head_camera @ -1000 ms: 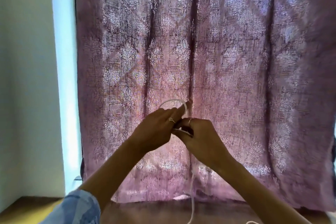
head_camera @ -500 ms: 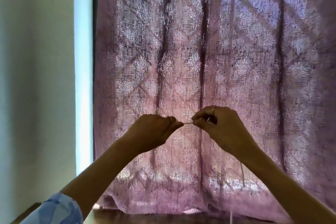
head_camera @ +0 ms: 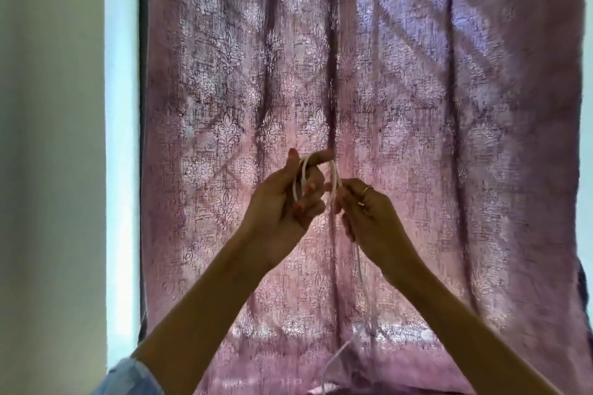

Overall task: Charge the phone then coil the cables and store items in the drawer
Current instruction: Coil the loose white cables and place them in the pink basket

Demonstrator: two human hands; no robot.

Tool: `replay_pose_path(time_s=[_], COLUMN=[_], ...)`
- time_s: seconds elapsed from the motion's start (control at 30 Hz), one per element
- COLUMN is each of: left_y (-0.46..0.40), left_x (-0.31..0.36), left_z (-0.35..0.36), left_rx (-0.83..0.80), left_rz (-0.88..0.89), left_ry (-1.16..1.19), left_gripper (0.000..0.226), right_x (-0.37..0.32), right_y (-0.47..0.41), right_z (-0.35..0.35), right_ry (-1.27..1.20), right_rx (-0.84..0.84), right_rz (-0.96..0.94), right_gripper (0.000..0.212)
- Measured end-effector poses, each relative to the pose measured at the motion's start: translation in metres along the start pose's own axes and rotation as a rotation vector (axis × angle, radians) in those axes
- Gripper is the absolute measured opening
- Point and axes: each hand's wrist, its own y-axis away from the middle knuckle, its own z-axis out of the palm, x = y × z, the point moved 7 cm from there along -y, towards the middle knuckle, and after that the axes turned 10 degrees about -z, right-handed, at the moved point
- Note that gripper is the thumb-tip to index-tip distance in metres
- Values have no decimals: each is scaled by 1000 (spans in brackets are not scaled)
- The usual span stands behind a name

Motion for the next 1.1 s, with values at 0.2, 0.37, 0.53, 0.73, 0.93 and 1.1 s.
replay_pose_path(time_s=[0.2,0.37,0.53,0.73,0.93,1.1], left_y=[-21,-21,-8,1,5,9], left_x=[11,21,22,1,3,-1], left_z=[12,0,11,15,-2,5], left_rx=[29,223,401,432,489,370], left_rz=[138,283,396,406,345,47], left_ry=[170,-140,-947,-1678,-1684,-1208], left_gripper=[42,35,27,52,31,65], right_x=[20,10,-21,-39,-52,-61], right_y=[16,15,7,3,-1,2], right_z=[11,6,1,-6,-22,-36], right_ry=[-18,234,463,491,538,563], right_rx=[-102,-249,-232,-167,-93,-44], right_rz=[148,86,-88,-198,-348,-546], right_gripper=[26,17,19,16,27,30])
